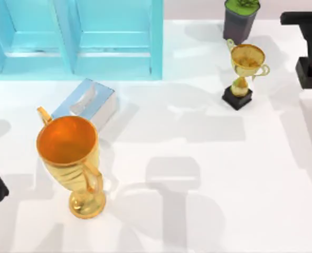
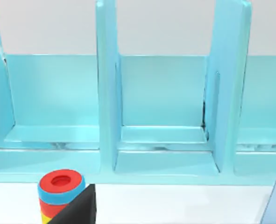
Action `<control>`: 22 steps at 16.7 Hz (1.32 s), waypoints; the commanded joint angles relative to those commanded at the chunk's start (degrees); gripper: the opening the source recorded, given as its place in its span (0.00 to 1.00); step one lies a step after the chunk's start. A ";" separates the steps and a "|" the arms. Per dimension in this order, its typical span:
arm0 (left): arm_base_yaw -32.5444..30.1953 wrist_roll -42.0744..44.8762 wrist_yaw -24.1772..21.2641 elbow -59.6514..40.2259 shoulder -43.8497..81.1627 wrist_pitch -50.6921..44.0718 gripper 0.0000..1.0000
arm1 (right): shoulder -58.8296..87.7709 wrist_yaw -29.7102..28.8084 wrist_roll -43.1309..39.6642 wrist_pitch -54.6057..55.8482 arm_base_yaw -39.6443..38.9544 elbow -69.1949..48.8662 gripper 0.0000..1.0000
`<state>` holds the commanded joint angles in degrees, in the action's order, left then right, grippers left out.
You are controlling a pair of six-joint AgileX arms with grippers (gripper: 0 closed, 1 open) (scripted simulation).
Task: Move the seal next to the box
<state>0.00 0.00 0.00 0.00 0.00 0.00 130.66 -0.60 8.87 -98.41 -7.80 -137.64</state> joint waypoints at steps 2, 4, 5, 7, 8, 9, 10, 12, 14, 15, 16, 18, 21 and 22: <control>0.00 0.00 0.00 0.00 0.00 0.00 1.00 | 1.69 0.27 -3.25 -0.82 3.36 -3.39 0.00; 0.00 0.00 0.00 0.00 0.00 0.00 1.00 | 2.26 0.37 -4.17 -0.87 4.28 -4.32 0.00; 0.00 0.00 0.00 0.00 0.00 0.00 1.00 | 2.26 0.37 -4.17 -0.87 4.28 -4.32 0.00; 0.00 0.00 0.00 0.00 0.00 0.00 1.00 | 2.06 0.27 -4.05 -0.78 4.11 -4.17 0.00; 0.00 0.00 0.00 0.00 0.00 0.00 1.00 | 2.00 0.27 -4.06 -0.61 4.11 -4.01 0.00; 0.00 0.00 0.00 0.00 0.00 0.00 1.00 | 1.77 0.30 -4.08 0.13 4.09 -3.24 0.00; 0.00 0.00 0.00 0.00 0.00 0.00 1.00 | 1.37 0.33 -4.08 1.36 4.09 -1.87 0.00; 0.00 0.00 0.00 0.00 0.00 0.00 1.00 | 0.21 0.39 -3.99 4.83 4.21 2.57 0.00; 0.00 0.00 0.00 0.00 0.00 0.00 1.00 | -1.02 0.43 -3.95 8.98 4.24 8.57 0.00; 0.00 0.00 0.00 0.00 0.00 0.00 1.00 | -1.55 0.44 -3.97 11.13 4.18 11.75 0.00; 0.00 0.00 0.00 0.00 0.00 0.00 1.00 | -2.03 0.45 -4.00 13.22 4.10 14.64 0.00; 0.00 0.00 0.00 0.00 0.00 0.00 1.00 | -2.85 0.46 -4.04 16.64 4.01 18.67 0.00; 0.00 0.00 0.00 0.00 0.00 0.00 1.00 | -3.30 0.43 -4.04 18.17 4.09 20.28 0.00; 0.00 0.00 0.00 0.00 0.00 0.00 1.00 | -3.30 0.43 -4.04 18.17 4.09 20.28 0.00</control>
<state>0.00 0.00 0.00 0.00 0.00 0.00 127.36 -0.17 4.83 -80.24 -3.71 -117.37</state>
